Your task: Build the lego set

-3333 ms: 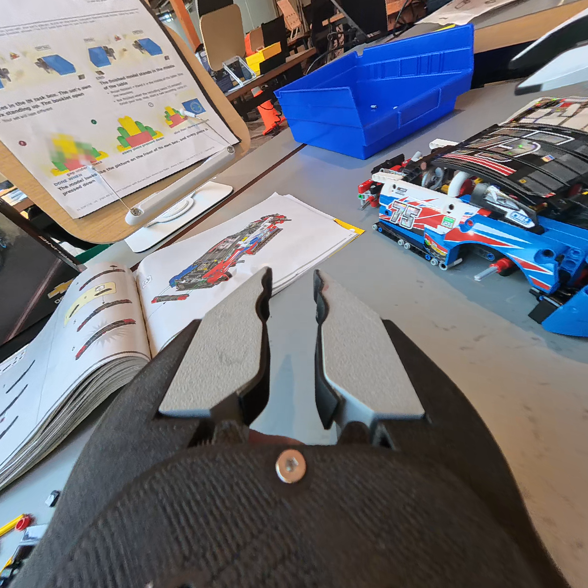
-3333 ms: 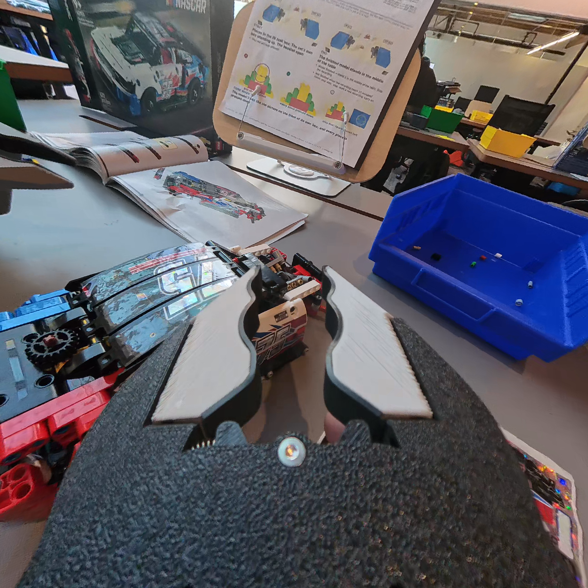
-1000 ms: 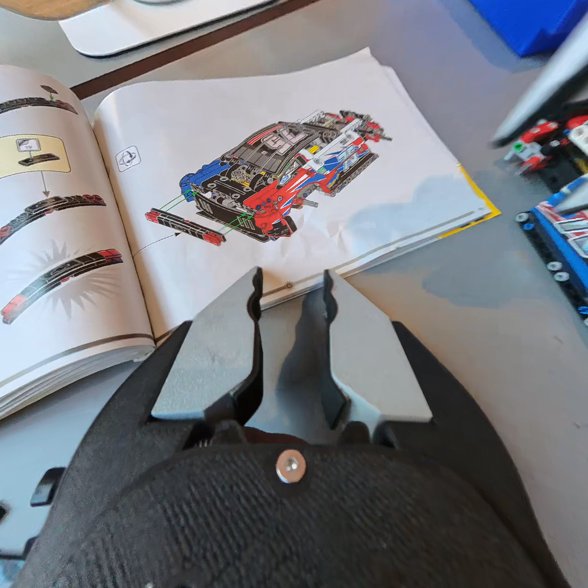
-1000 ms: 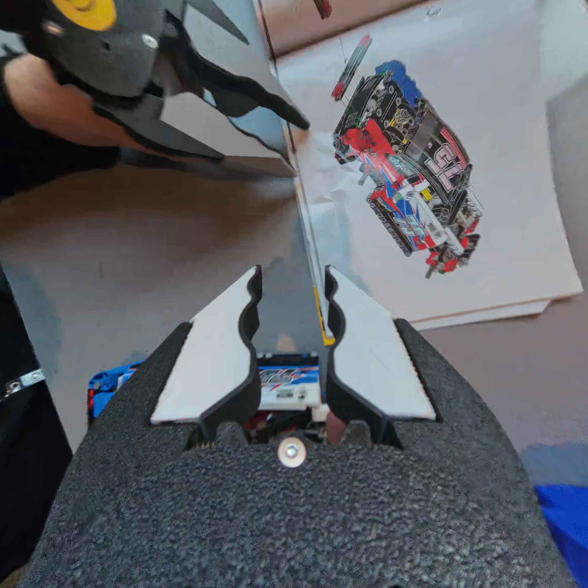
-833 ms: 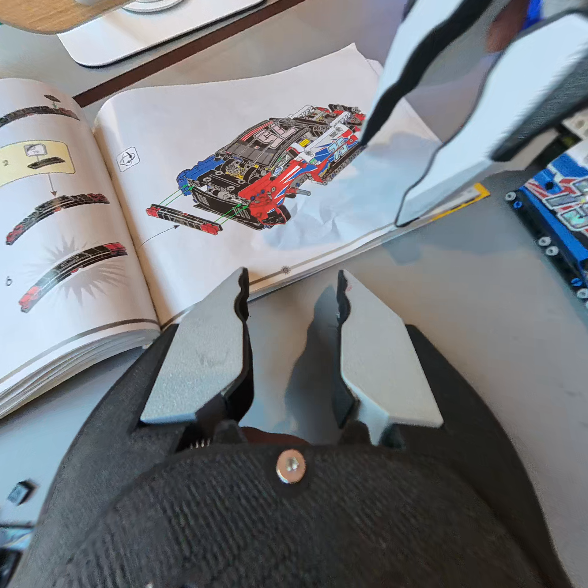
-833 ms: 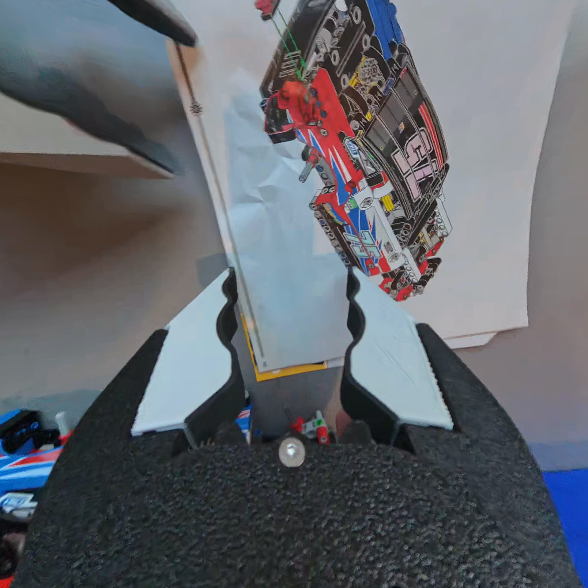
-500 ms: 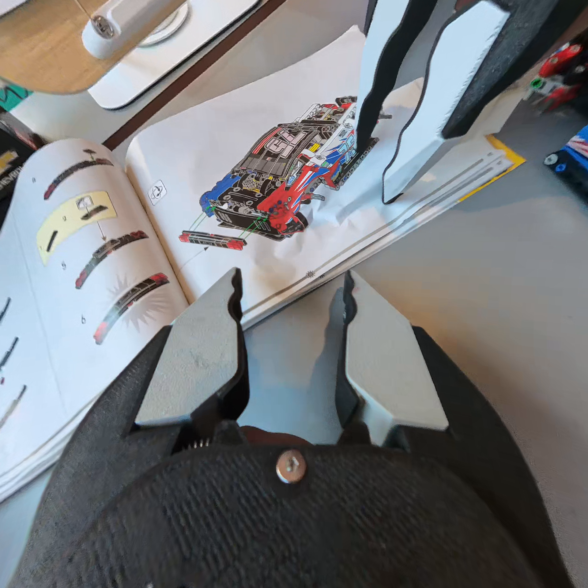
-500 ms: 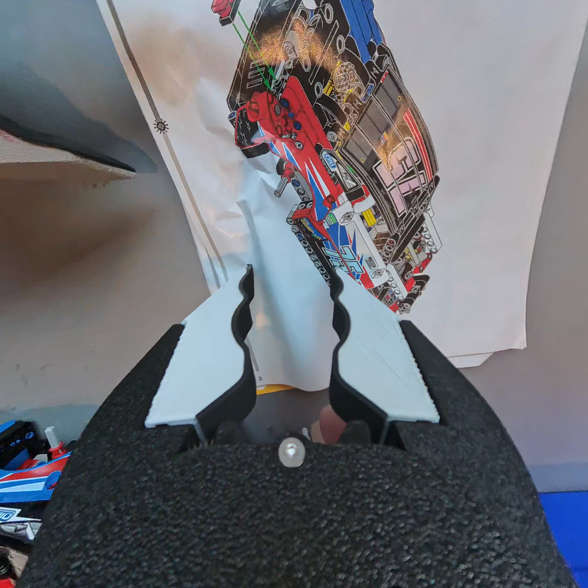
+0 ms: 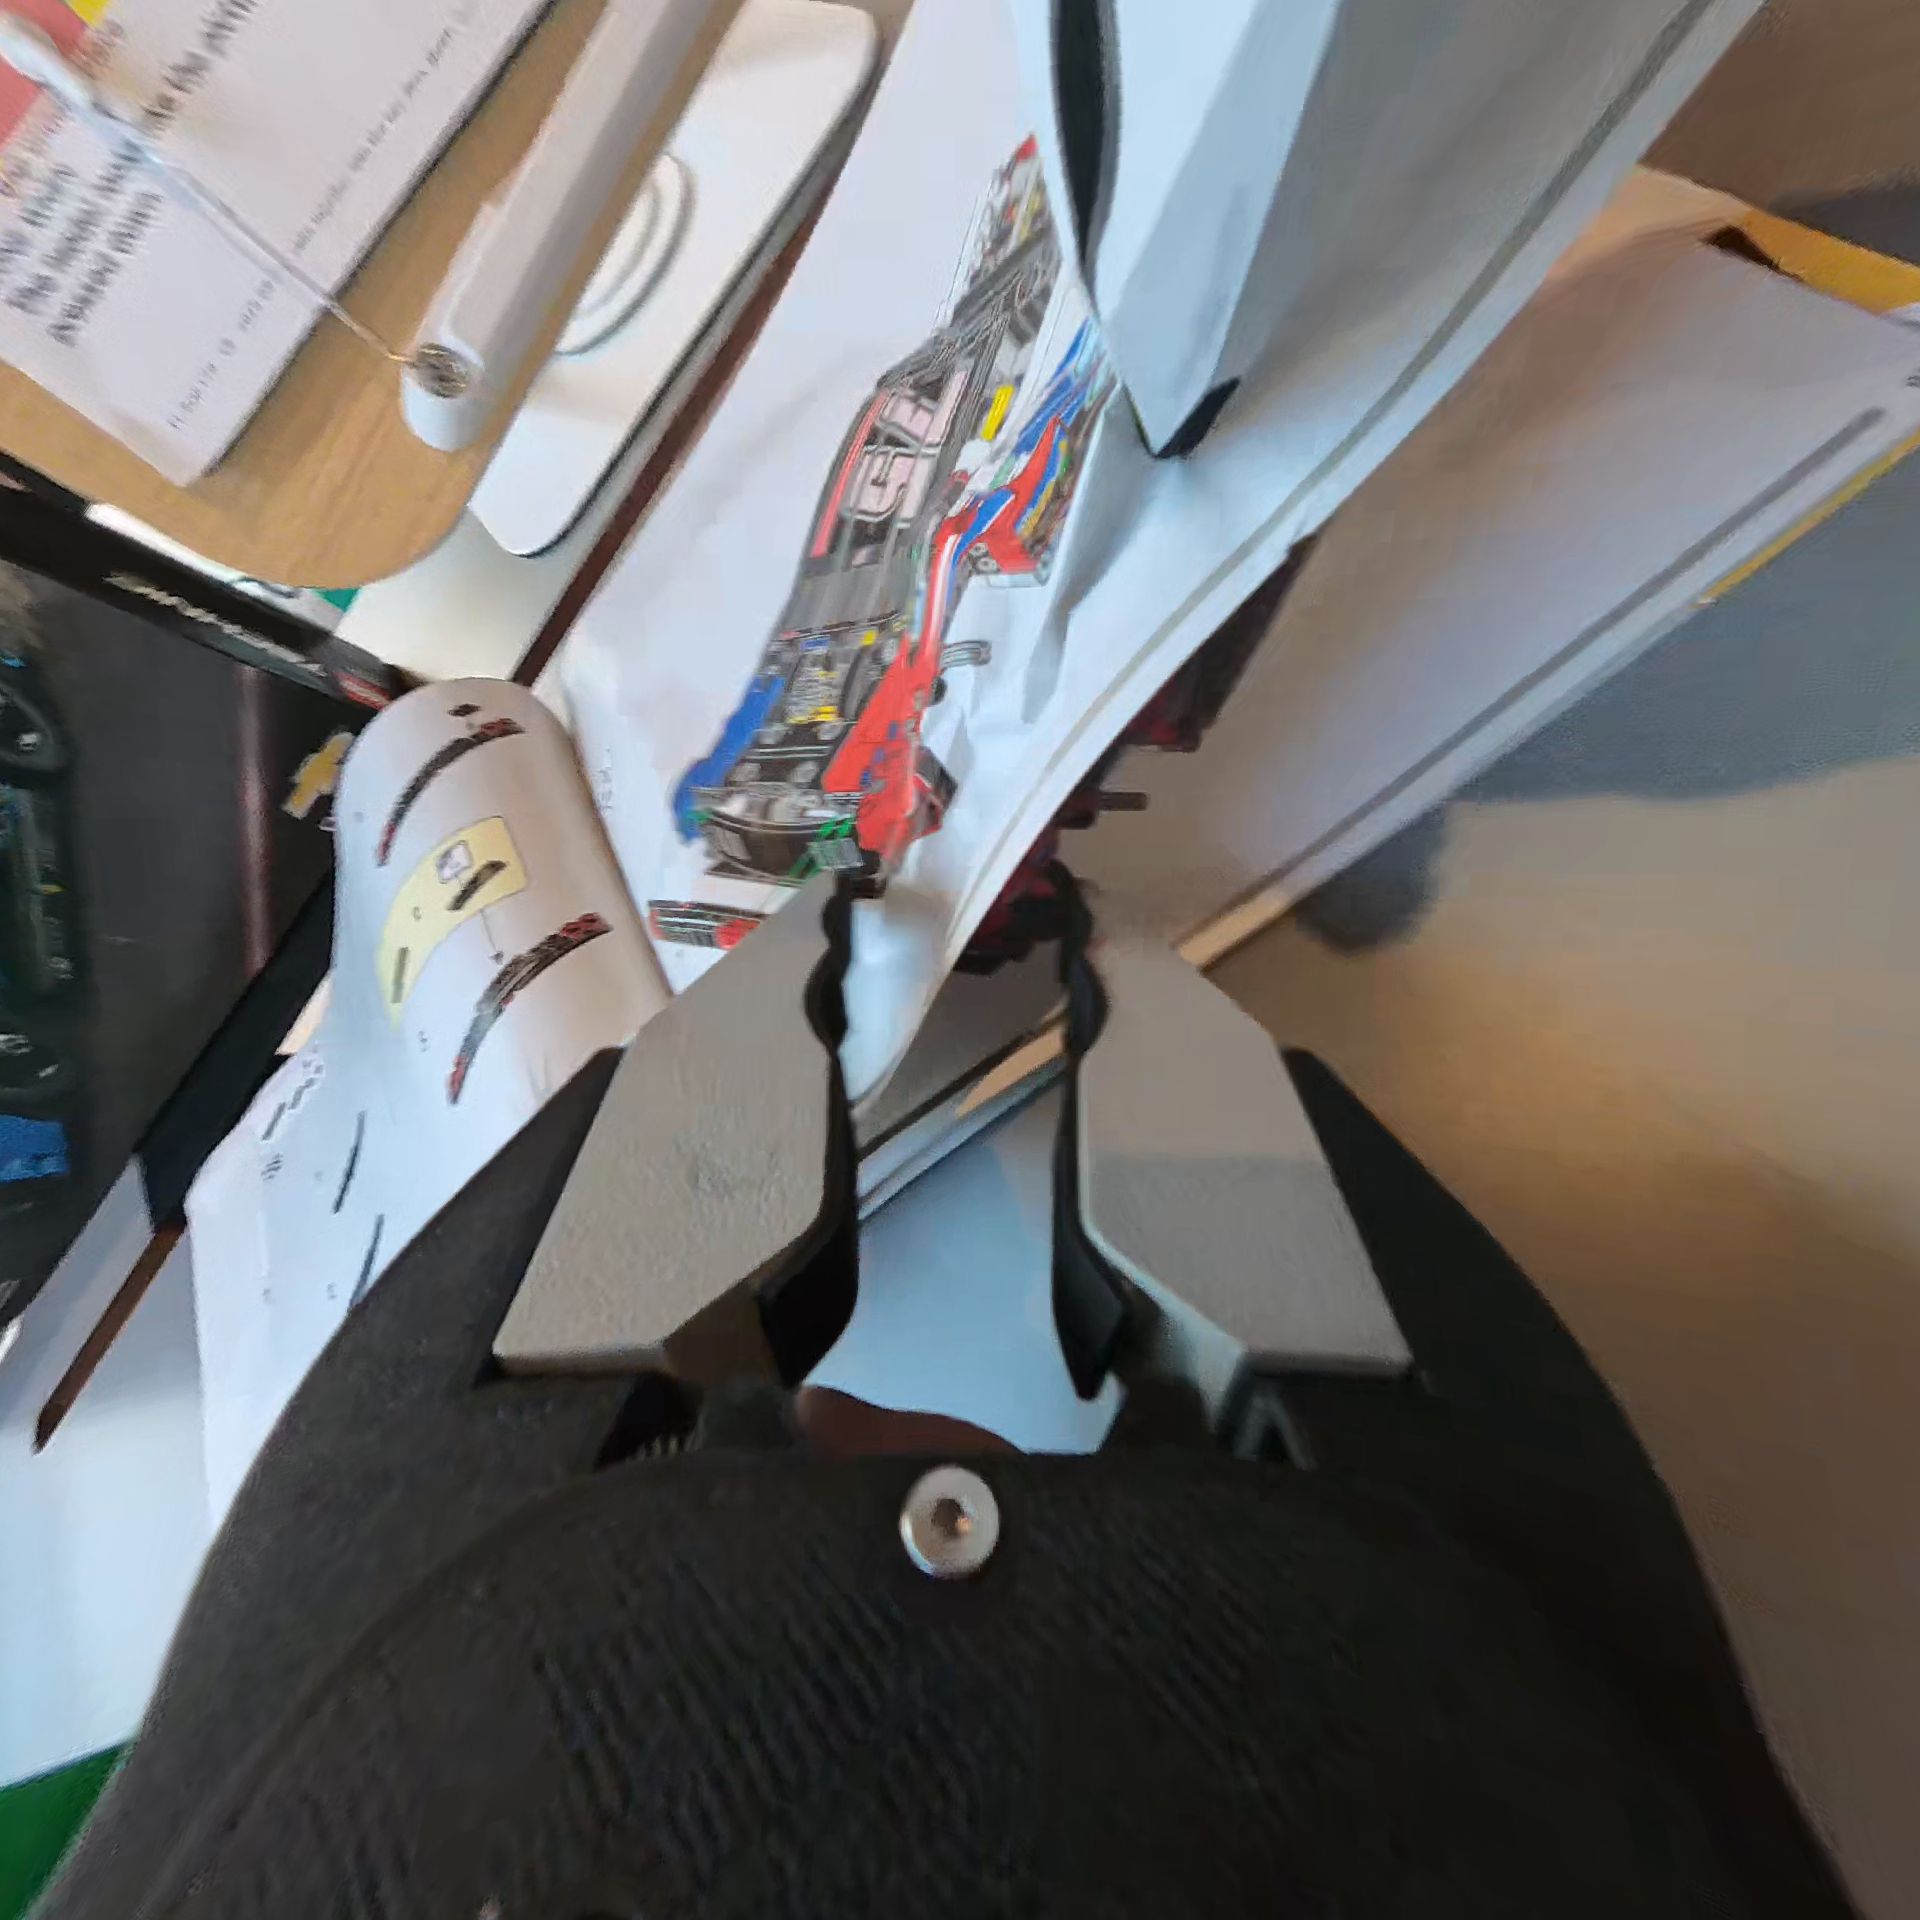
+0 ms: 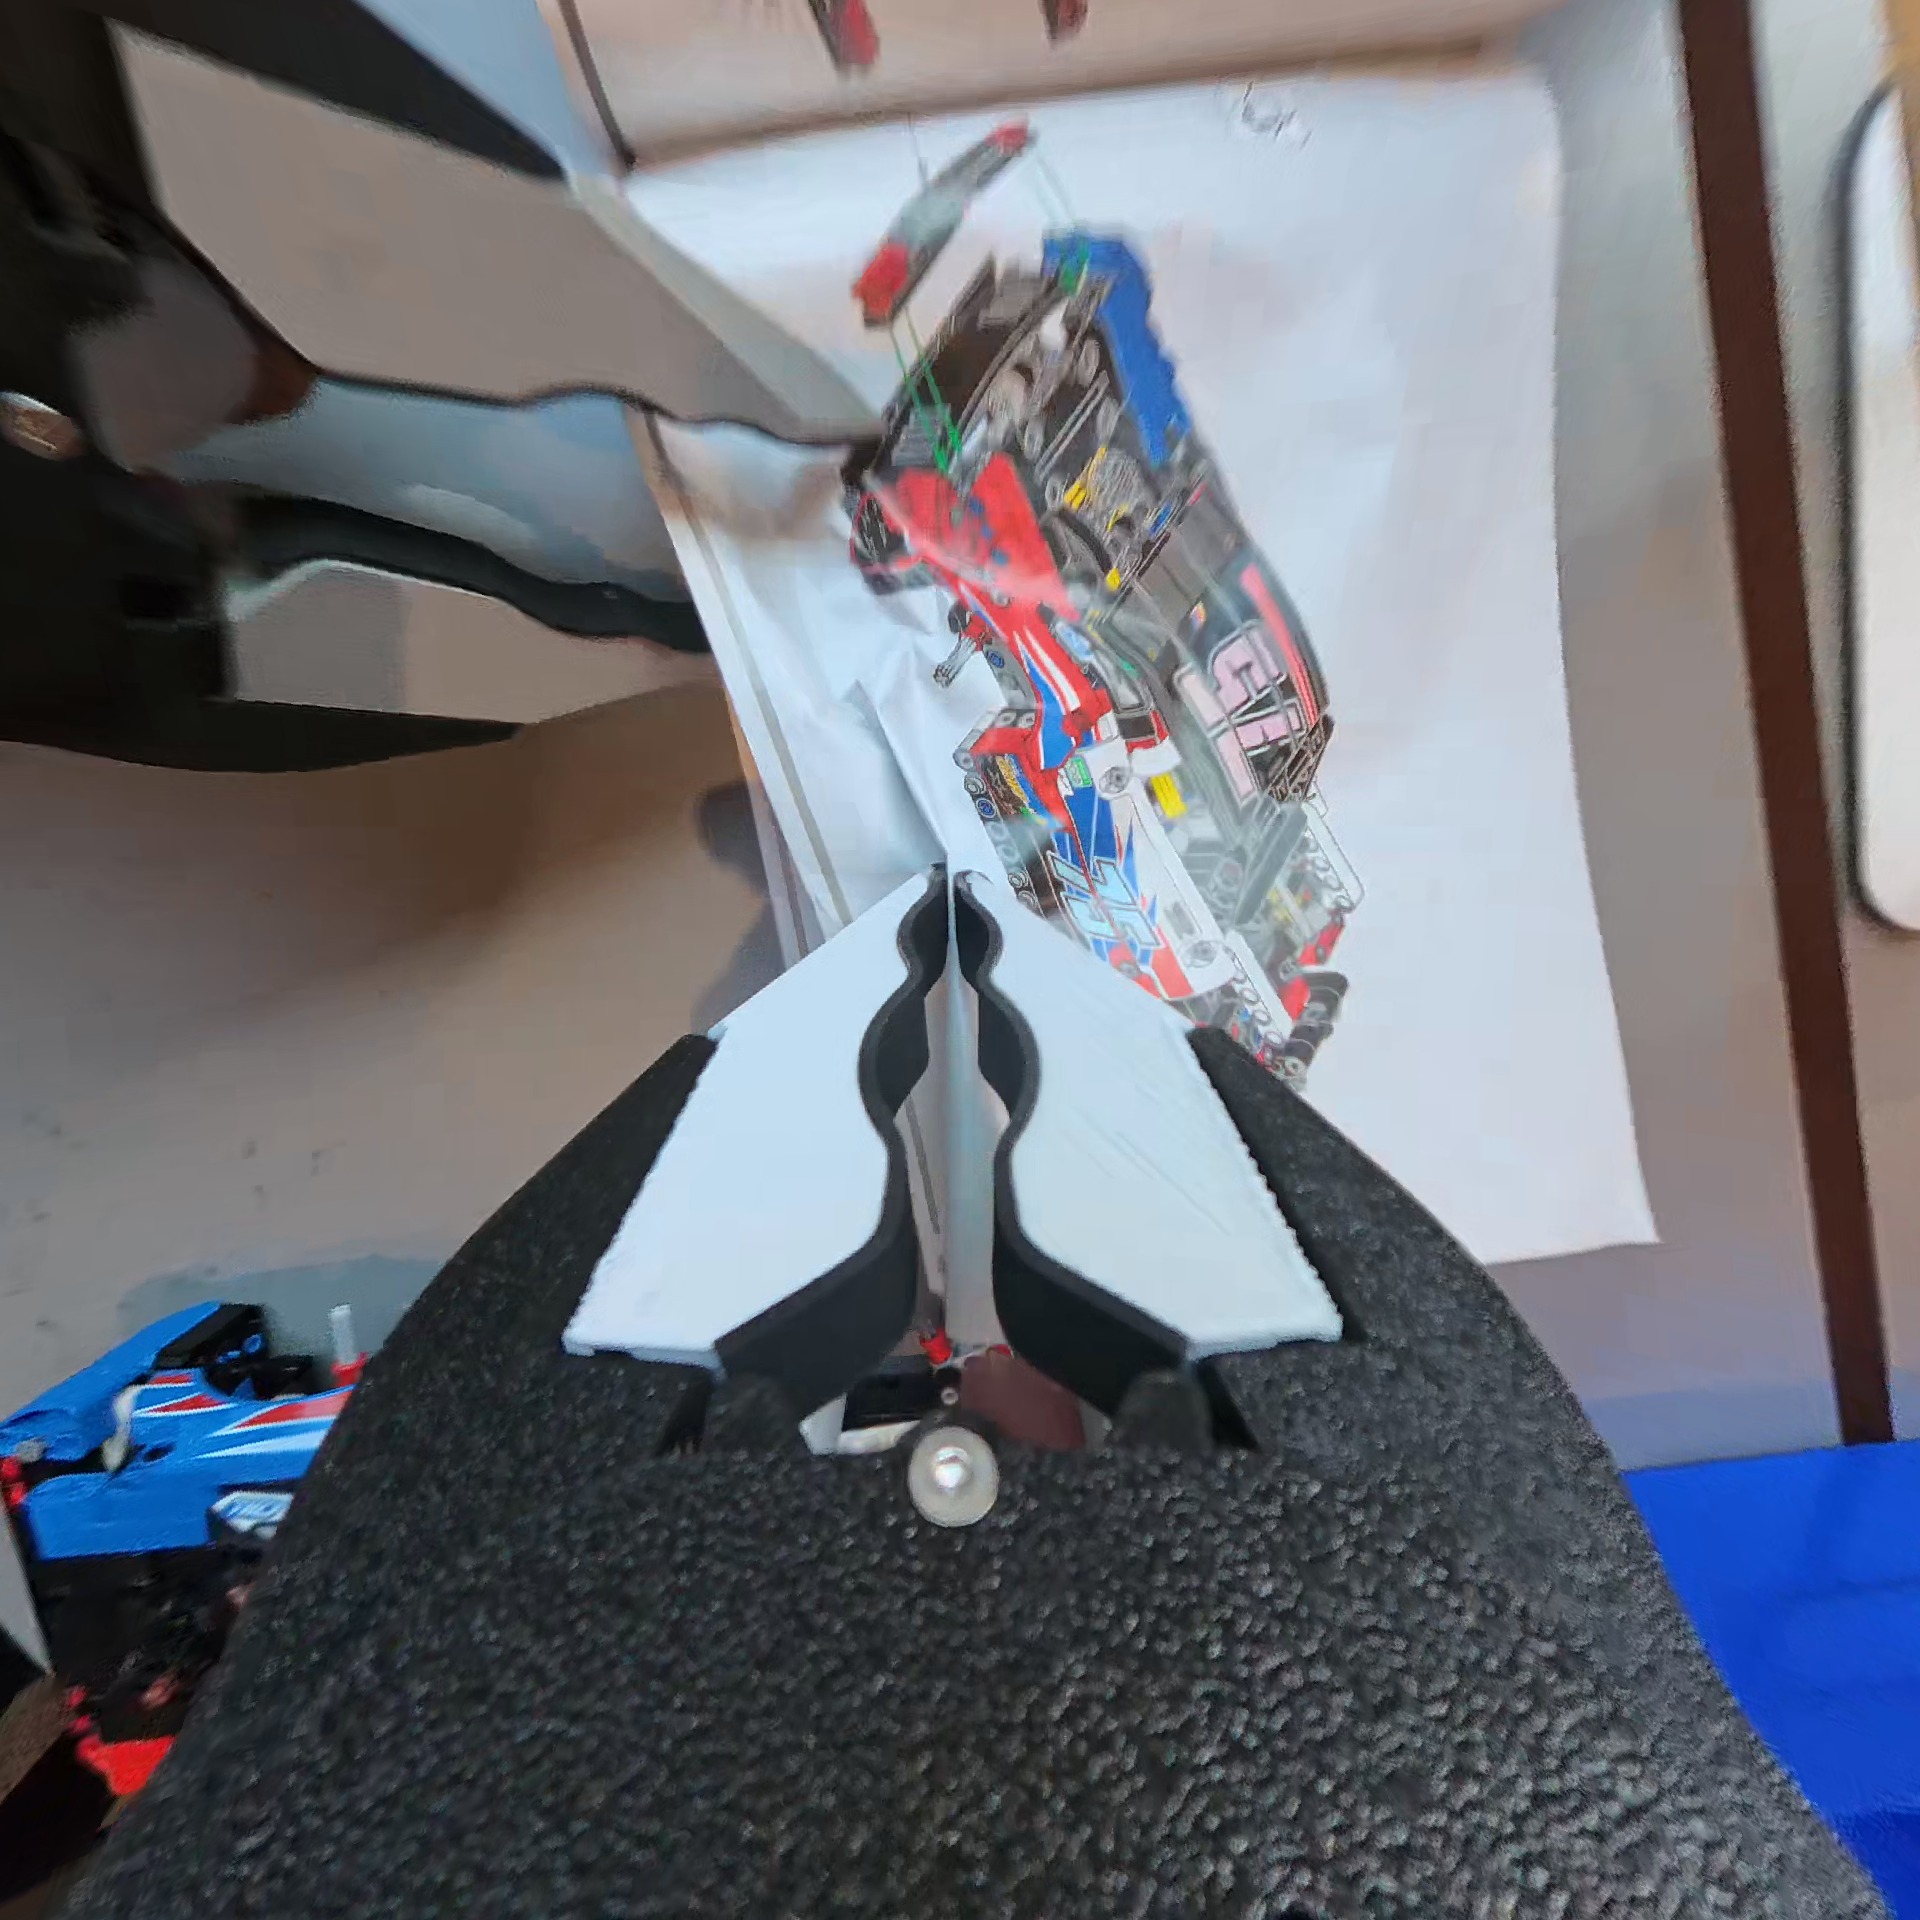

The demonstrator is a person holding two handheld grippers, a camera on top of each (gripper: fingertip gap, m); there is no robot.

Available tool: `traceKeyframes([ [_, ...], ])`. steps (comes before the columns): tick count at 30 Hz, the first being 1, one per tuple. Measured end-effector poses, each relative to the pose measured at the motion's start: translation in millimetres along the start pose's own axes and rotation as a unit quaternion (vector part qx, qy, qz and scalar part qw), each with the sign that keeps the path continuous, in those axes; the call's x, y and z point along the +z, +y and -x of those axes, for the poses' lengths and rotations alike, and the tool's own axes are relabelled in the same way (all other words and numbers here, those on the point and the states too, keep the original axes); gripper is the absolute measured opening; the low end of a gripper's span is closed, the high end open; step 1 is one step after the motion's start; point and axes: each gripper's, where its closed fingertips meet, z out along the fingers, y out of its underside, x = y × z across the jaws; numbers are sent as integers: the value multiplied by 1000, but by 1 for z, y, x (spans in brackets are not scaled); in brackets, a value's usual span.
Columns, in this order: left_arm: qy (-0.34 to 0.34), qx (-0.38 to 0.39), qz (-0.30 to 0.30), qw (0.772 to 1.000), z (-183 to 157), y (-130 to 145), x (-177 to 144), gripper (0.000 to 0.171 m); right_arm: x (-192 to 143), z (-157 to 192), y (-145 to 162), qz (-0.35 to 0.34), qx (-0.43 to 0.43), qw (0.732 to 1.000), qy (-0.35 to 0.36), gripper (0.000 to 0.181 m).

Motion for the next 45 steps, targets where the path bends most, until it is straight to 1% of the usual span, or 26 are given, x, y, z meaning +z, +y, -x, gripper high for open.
traceKeyframes([
  [2,-41,-24,-20,999,16,-4,-5,8,-20,2,-18,-35,-2,999,9,2],
  [4,-56,-73,-45,995,30,-7,-14,2,-49,2,-39,-95,7,995,26,10],
  [6,-61,-147,-60,985,48,-1,-24,0,-90,1,-61,-189,26,980,47,29],
  [8,-61,-234,-69,968,69,13,-33,0,-131,0,-74,-289,50,954,57,32],
  [9,-57,-278,-72,956,79,23,-36,0,-145,0,-74,-322,64,943,56,32],
  [10,-46,-322,-73,943,87,33,-39,0,-151,1,-72,-340,78,936,50,32],
  [12,-16,-405,-78,911,101,51,-44,4,-145,1,-65,-341,95,935,33,33],
  [13,-12,-439,-82,895,109,60,-46,3,-134,1,-61,-329,100,939,28,33],
  [14,-9,-471,-84,878,118,71,-48,6,-120,-1,-56,-311,106,944,29,33],
  [16,4,-523,-85,848,129,89,-52,17,-90,1,-51,-279,111,954,18,33],
  [17,7,-537,-87,839,133,95,-56,20,-76,4,-51,-264,114,958,8,34],
  [18,-1,-543,-88,835,137,102,-61,19,-62,7,-53,-247,116,962,-3,37],
  [21,-55,-536,-73,839,147,123,-78,14,-23,15,-69,-196,111,974,-17,42],
  [23,-59,-522,-65,848,141,126,-90,3,-2,12,-88,-175,115,978,-9,48],
  [24,-69,-509,-66,855,140,127,-98,2,7,11,-101,-177,125,976,-10,48],
  [27,-101,-466,-85,875,139,126,-125,3,33,10,-140,-188,156,970,-23,48],
  [30,-103,-434,-98,890,133,127,-144,13,65,19,-163,-164,142,976,-21,48],
  [33,-106,-400,-105,904,132,134,-153,14,94,25,-167,-116,111,987,1,47],
  [37,-95,-383,-94,914,131,149,-147,15,113,22,-165,-66,47,996,48,31],
  [38,-87,-382,-94,915,131,151,-145,15,117,24,-166,-52,28,997,48,29],
  [39,-74,-379,-95,918,129,152,-142,15,121,30,-166,-38,8,999,36,19],
  [40,-56,-373,-96,921,126,151,-139,15,124,37,-166,-24,-15,999,23,4],
  [41,-39,-362,-96,926,124,150,-137,15,126,39,-168,-13,-39,999,21,0],
  [43,-11,-334,-101,937,122,150,-136,15,129,39,-172,8,-83,996,25,0],
  [45,3,-311,-100,945,123,152,-135,15,129,40,-173,26,-109,994,15,0],
])
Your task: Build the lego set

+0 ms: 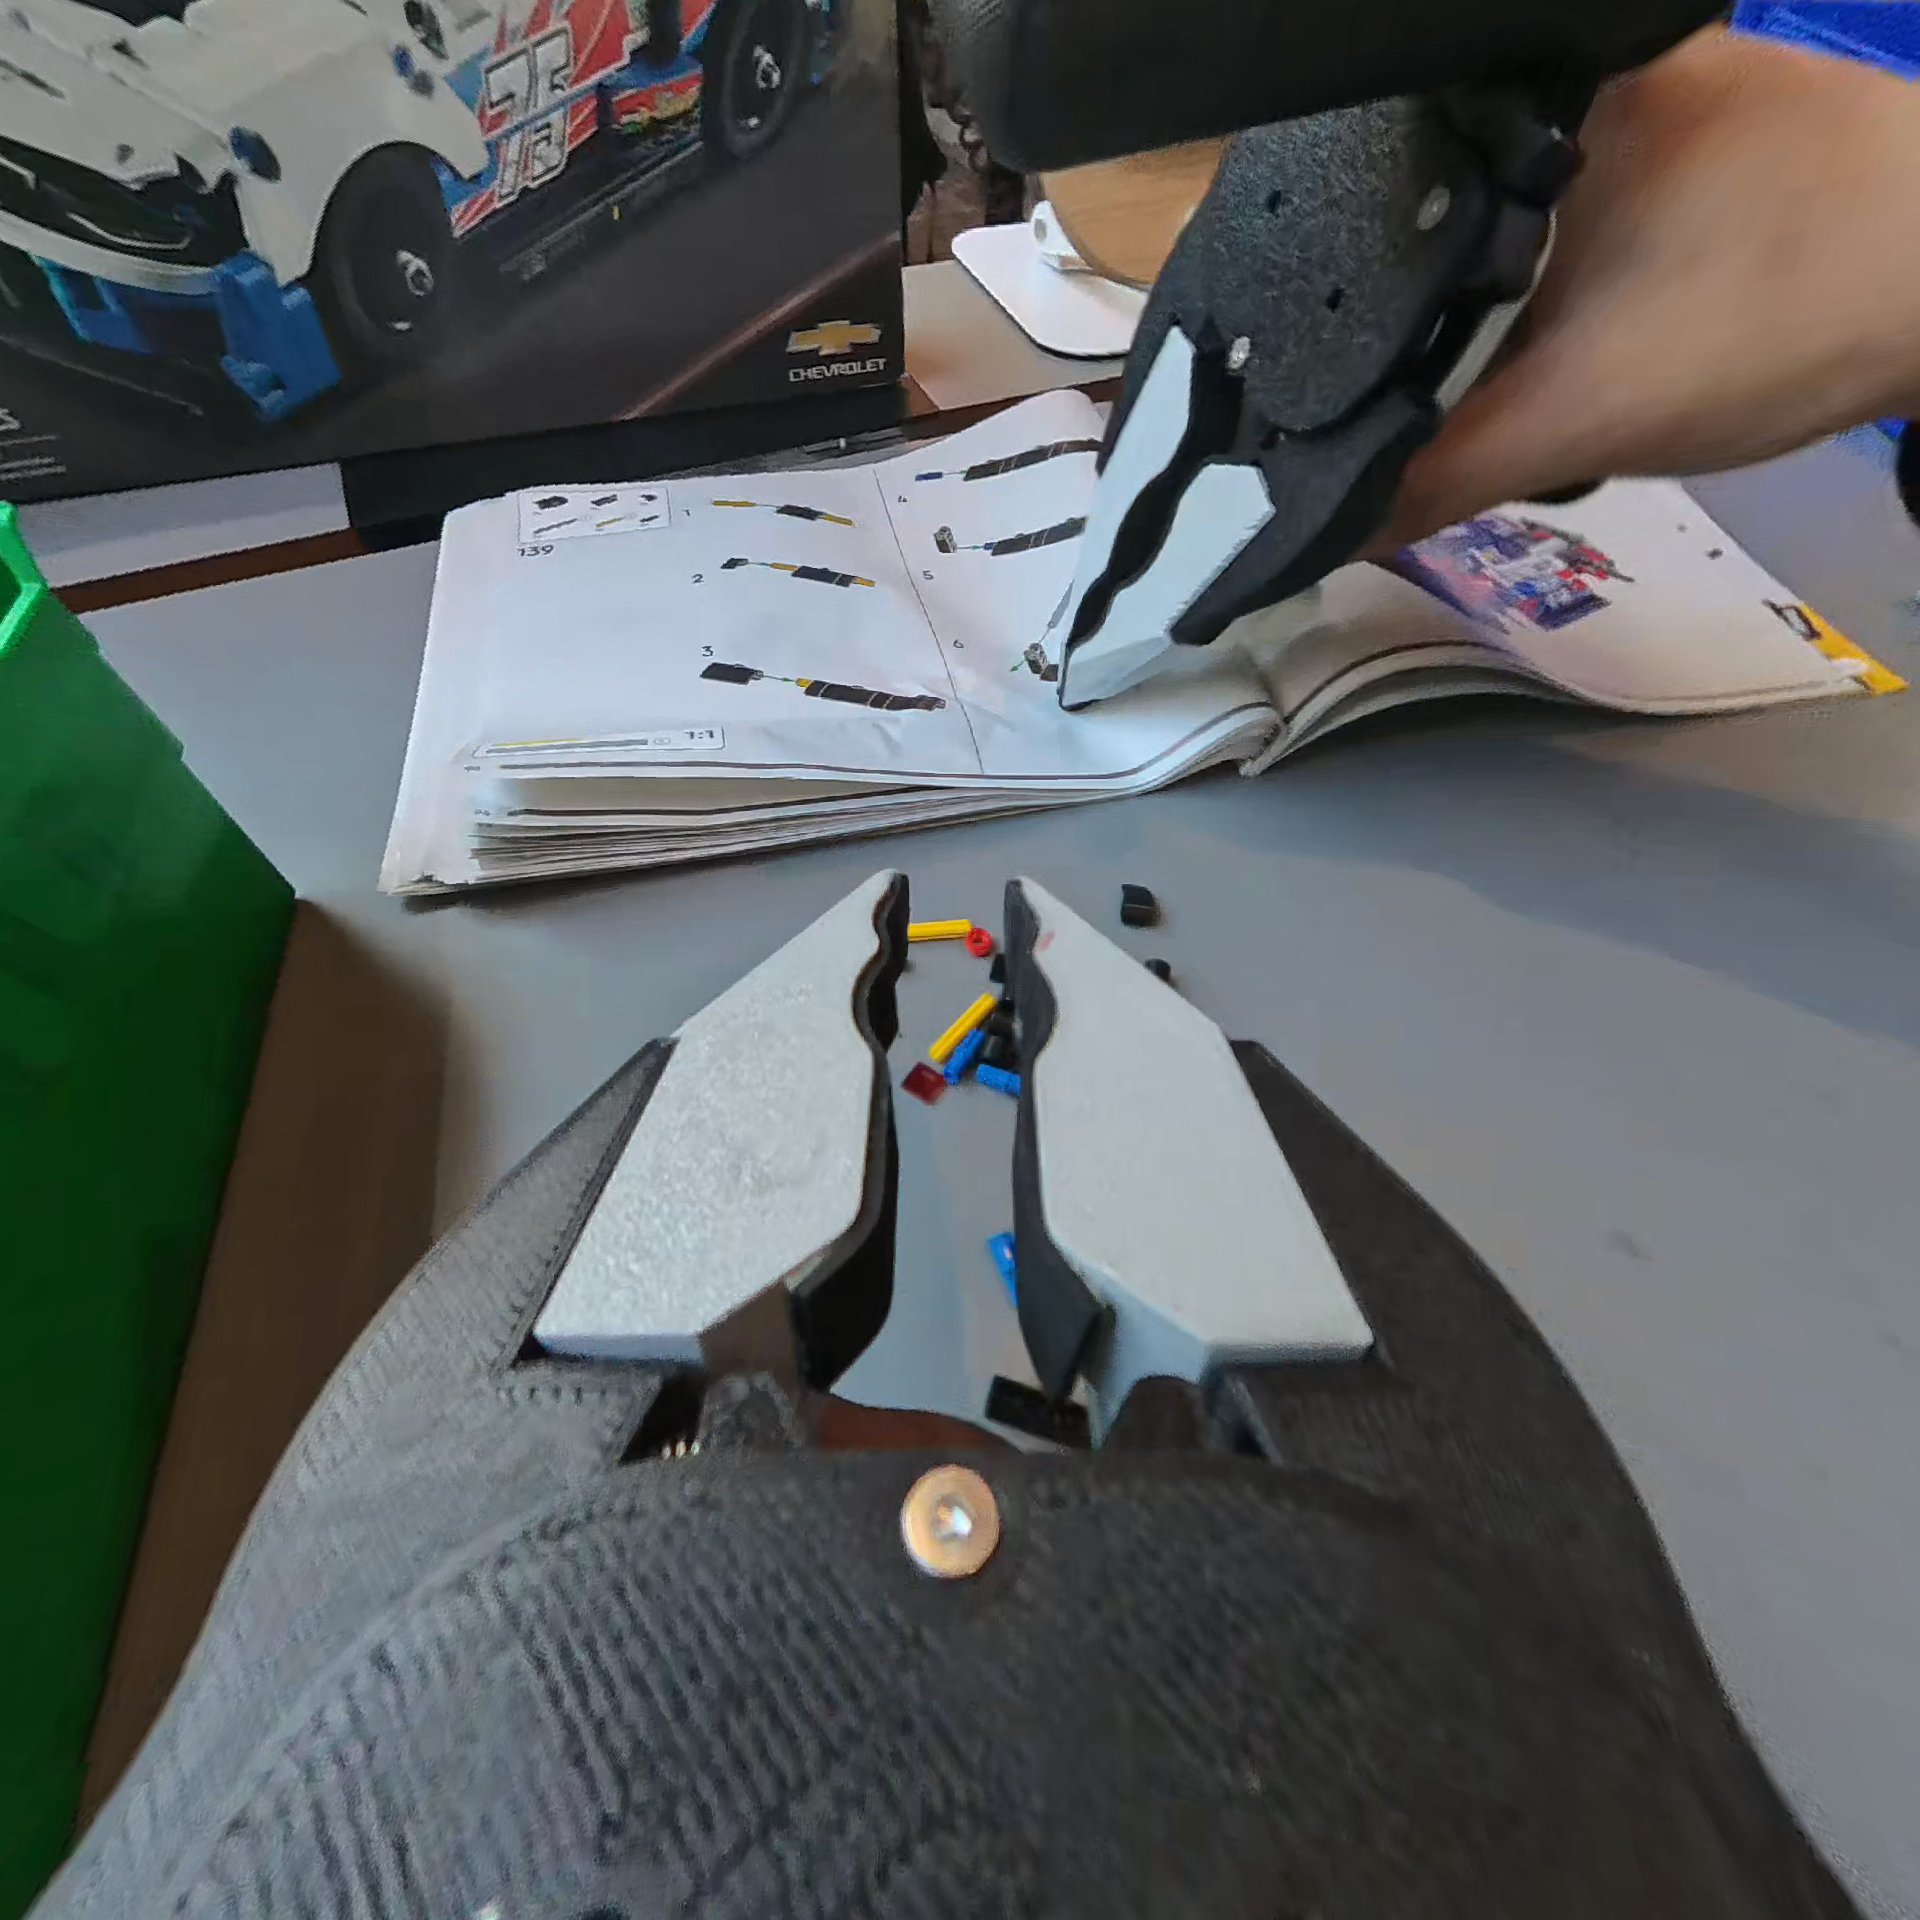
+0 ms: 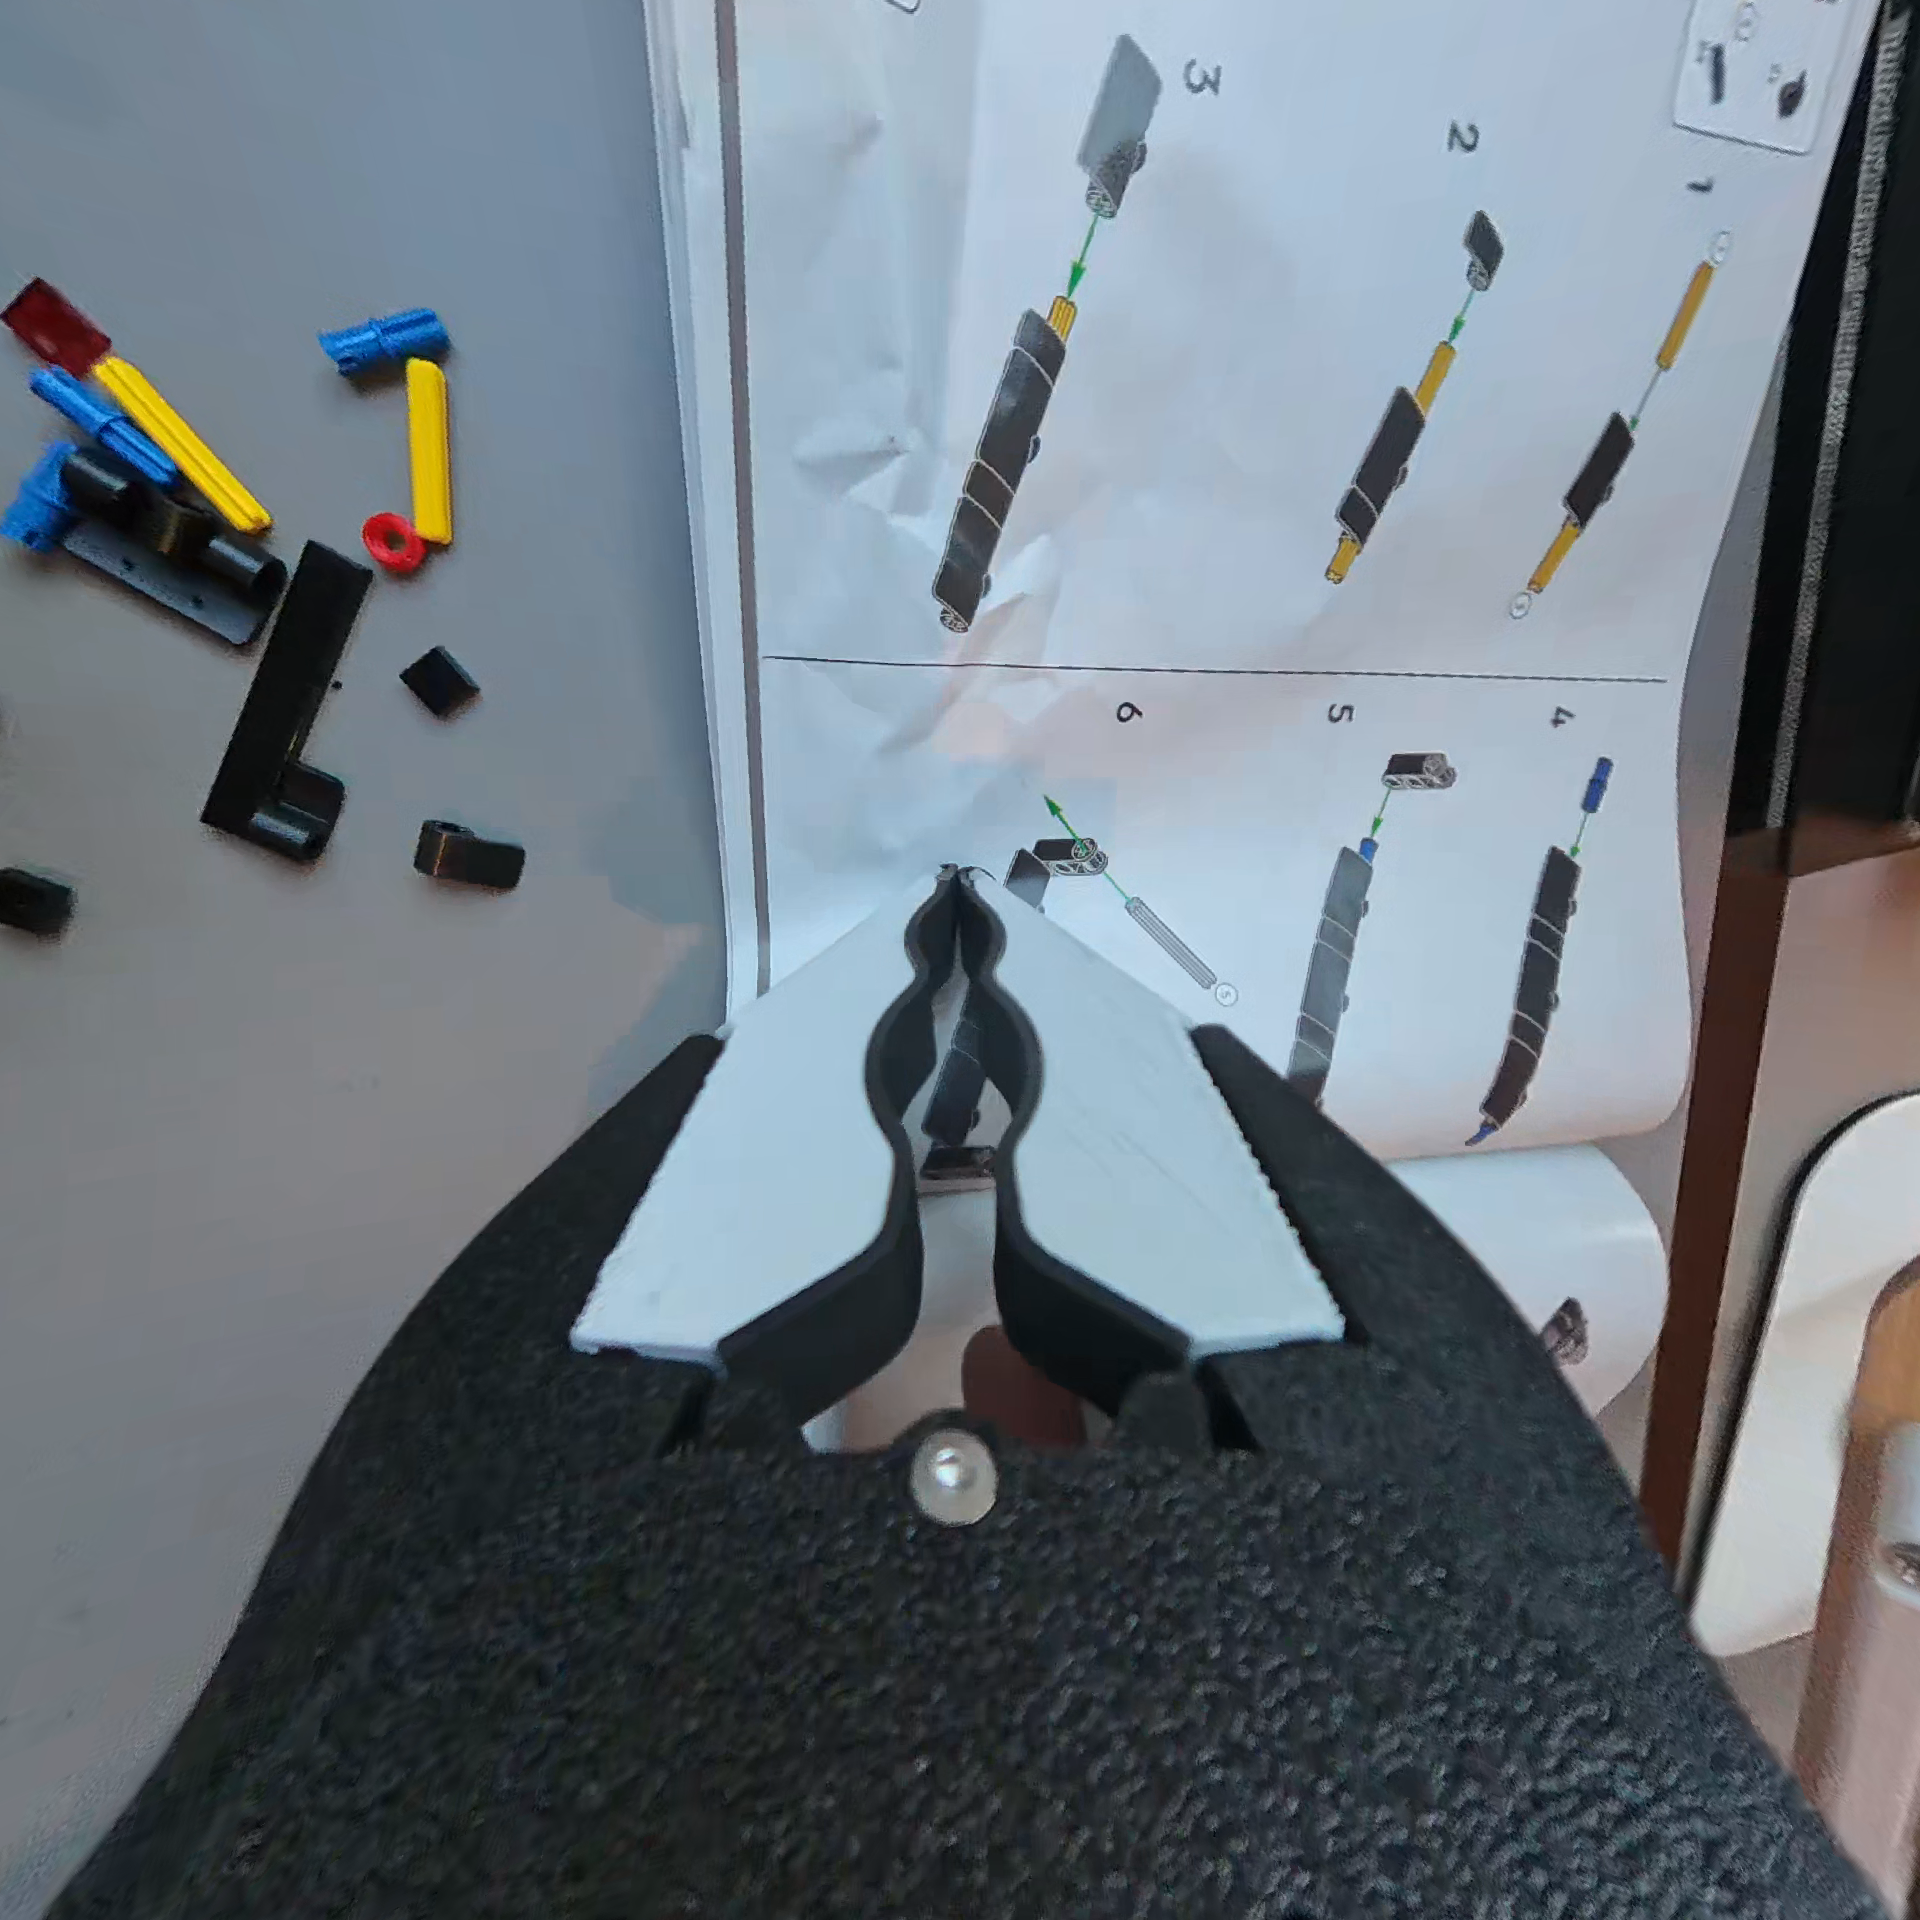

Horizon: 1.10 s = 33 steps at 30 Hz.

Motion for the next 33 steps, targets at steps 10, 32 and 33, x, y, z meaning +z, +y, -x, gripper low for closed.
traceKeyframes([
  [10,15,-5,-34,999,10,-2,-3,18,-8,6,26,17,-47,997,-59,0],
  [32,13,6,-66,998,-45,-4,-116,84,-209,154,56,-338,288,874,197,97],
  [33,6,4,-66,998,-45,7,-125,83,-209,164,65,-335,304,866,214,96],
])
